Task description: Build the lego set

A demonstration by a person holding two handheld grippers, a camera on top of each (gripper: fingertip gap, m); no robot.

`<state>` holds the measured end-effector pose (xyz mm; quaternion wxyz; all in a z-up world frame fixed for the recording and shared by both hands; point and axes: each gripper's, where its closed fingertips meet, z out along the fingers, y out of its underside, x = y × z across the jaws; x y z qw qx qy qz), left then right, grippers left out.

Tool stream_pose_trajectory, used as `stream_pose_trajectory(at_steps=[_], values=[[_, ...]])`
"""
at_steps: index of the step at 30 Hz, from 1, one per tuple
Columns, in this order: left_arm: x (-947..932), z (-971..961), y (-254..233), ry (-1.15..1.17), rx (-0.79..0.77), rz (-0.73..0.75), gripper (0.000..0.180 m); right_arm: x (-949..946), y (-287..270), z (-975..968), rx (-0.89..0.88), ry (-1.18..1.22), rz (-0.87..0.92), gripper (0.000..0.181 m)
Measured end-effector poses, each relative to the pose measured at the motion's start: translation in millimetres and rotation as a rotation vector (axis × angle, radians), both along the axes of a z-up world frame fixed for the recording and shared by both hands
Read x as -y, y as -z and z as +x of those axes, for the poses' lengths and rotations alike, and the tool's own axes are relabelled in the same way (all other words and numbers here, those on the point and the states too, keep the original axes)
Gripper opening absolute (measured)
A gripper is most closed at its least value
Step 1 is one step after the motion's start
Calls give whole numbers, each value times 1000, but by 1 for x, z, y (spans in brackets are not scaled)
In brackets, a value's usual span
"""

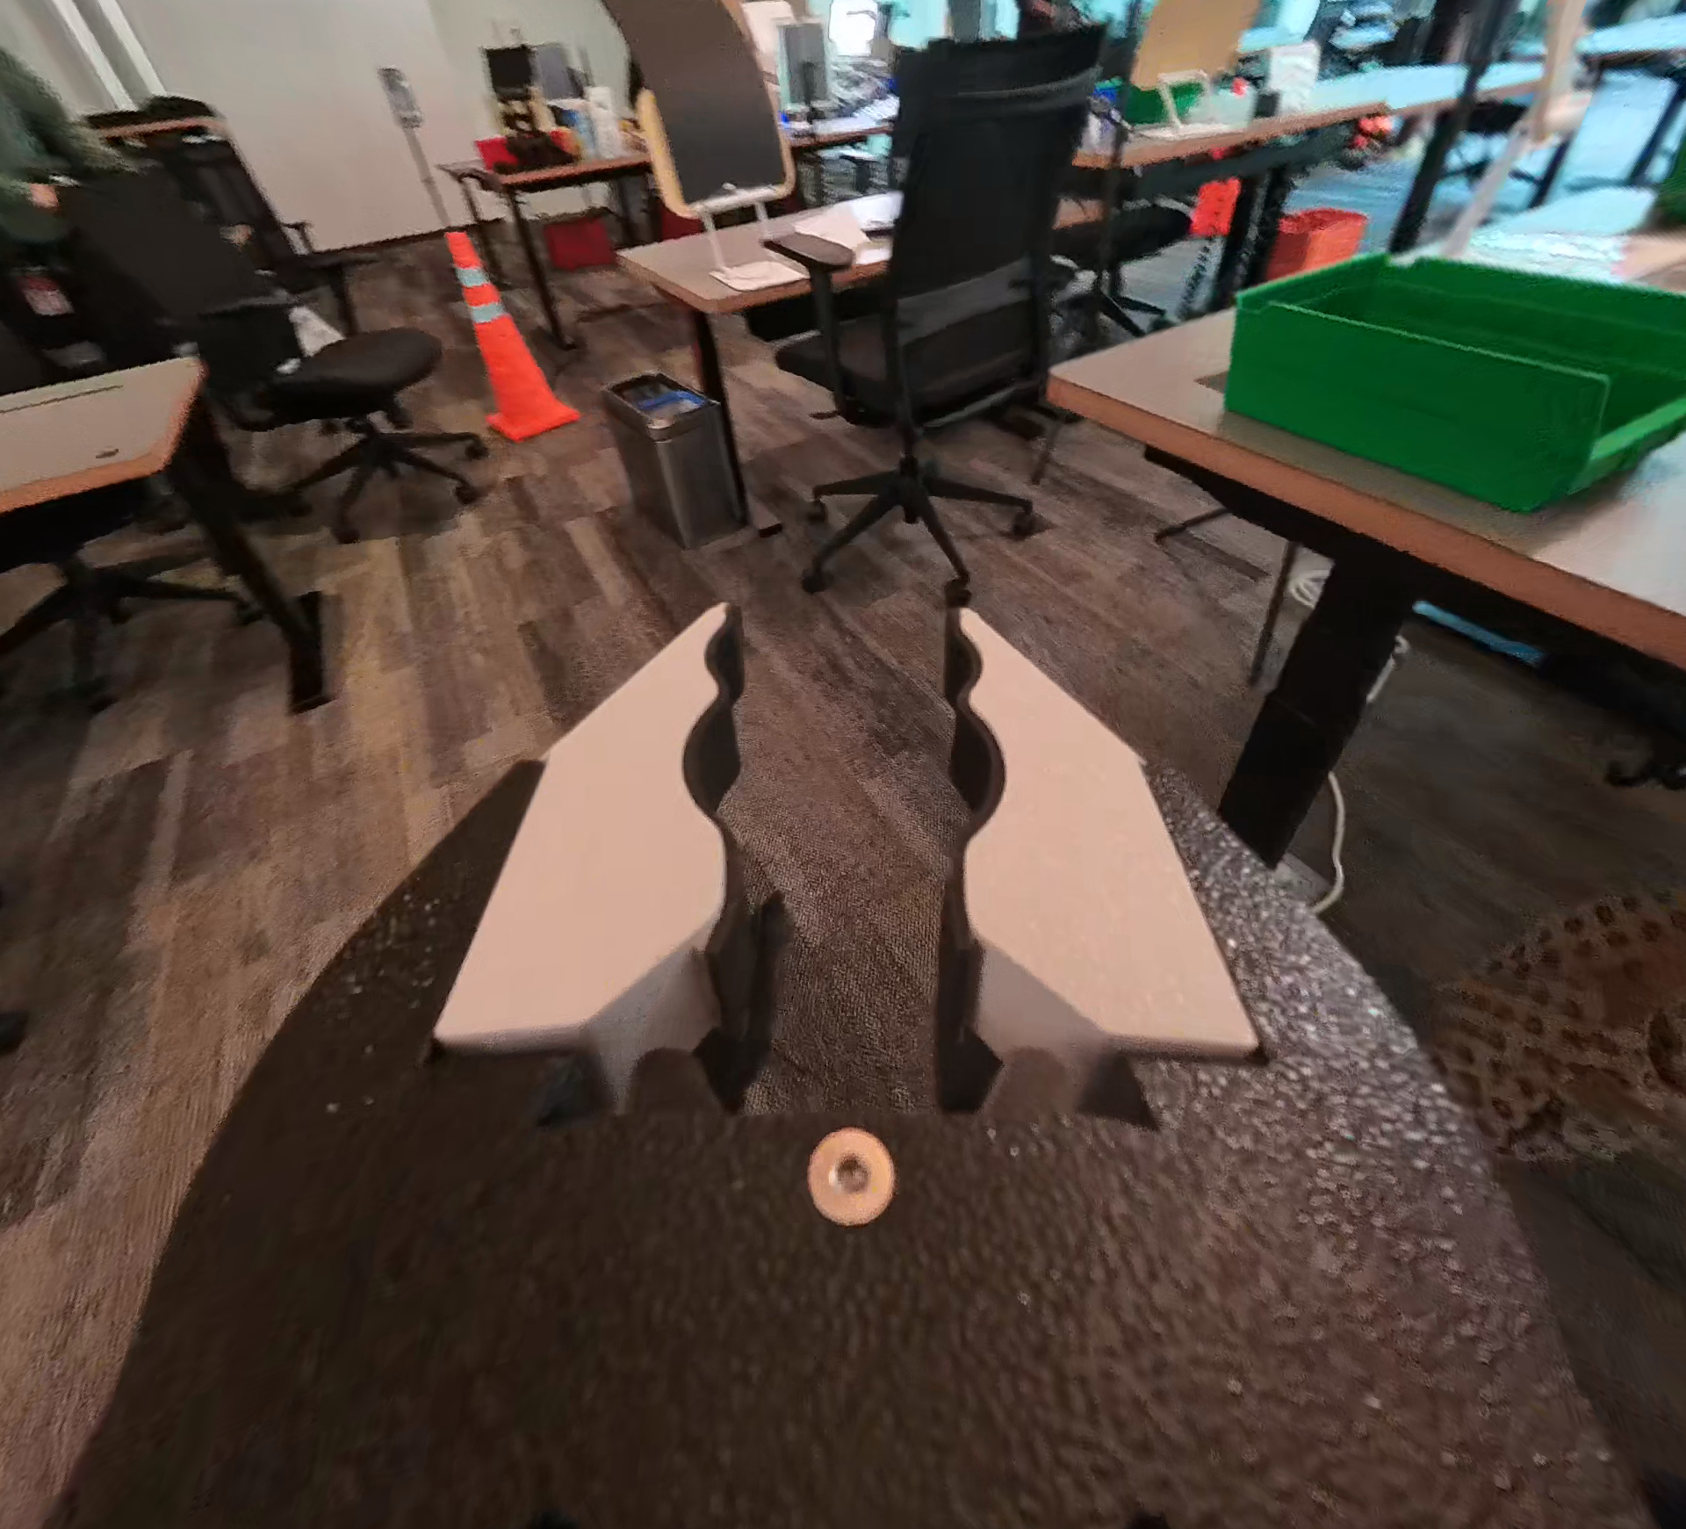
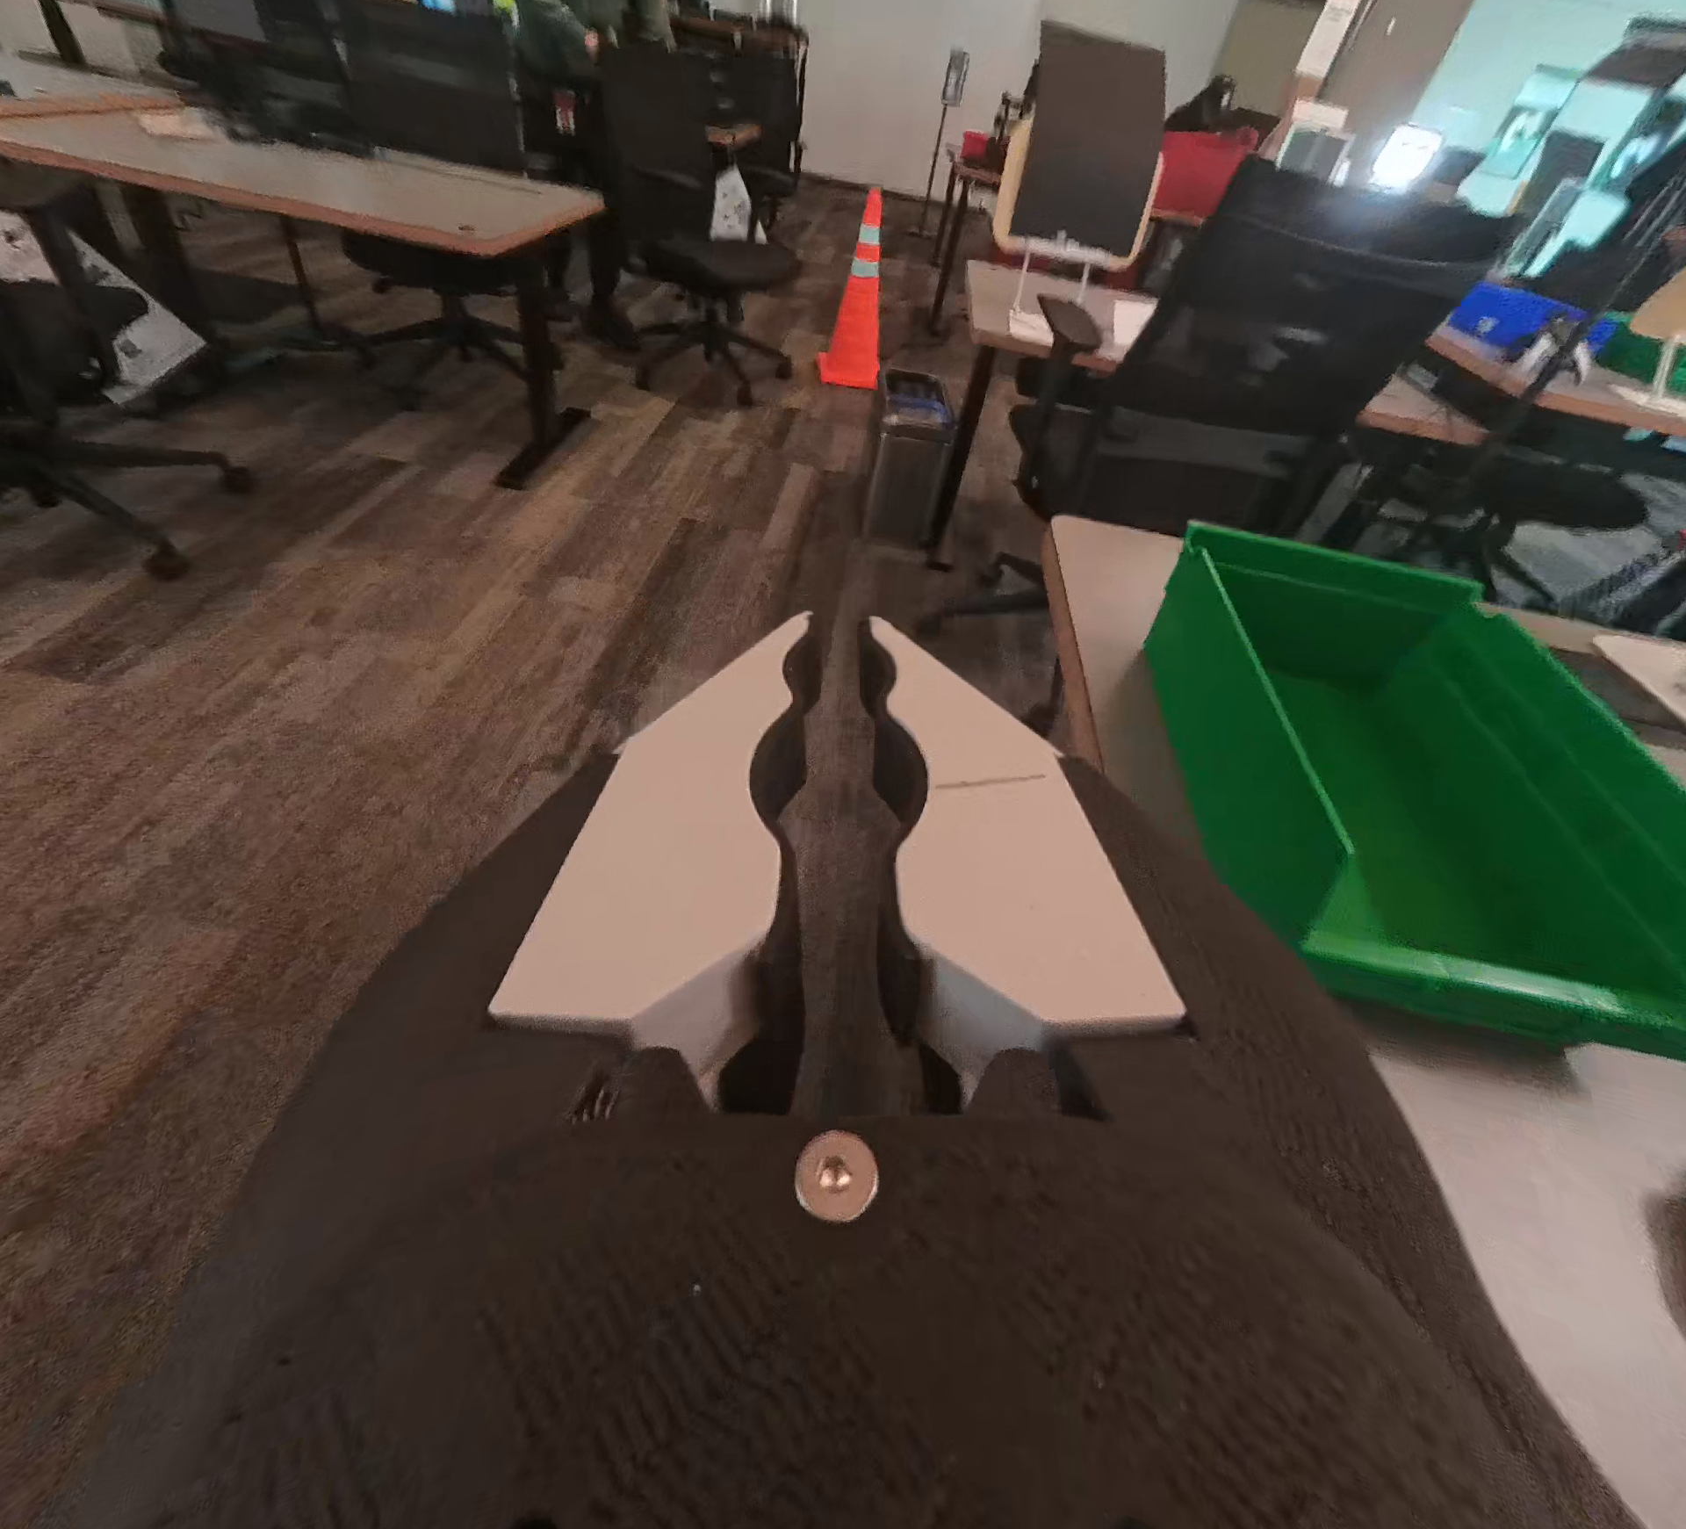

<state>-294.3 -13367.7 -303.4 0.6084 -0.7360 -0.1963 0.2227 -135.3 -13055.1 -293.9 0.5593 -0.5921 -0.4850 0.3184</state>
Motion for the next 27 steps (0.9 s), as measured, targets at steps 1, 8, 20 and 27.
stream_pose_trajectory(at_steps=[1, 8, 20, 27], values=[[-13, -18, -3, 38, -5, -14, 41, -13, 7, -13, 55, 6, 0, 6], [-108, -123, -12, 212, -8, 5, 39, -155, 56, -62, 379, 240, -25, 53], [-257, -240, 10, 375, 22, -63, 39, -306, 171, -65, 1123, 242, -250, 41], [-292, -266, 24, 453, 72, -79, 35, -305, 169, -71, 979, 293, -319, 3]])
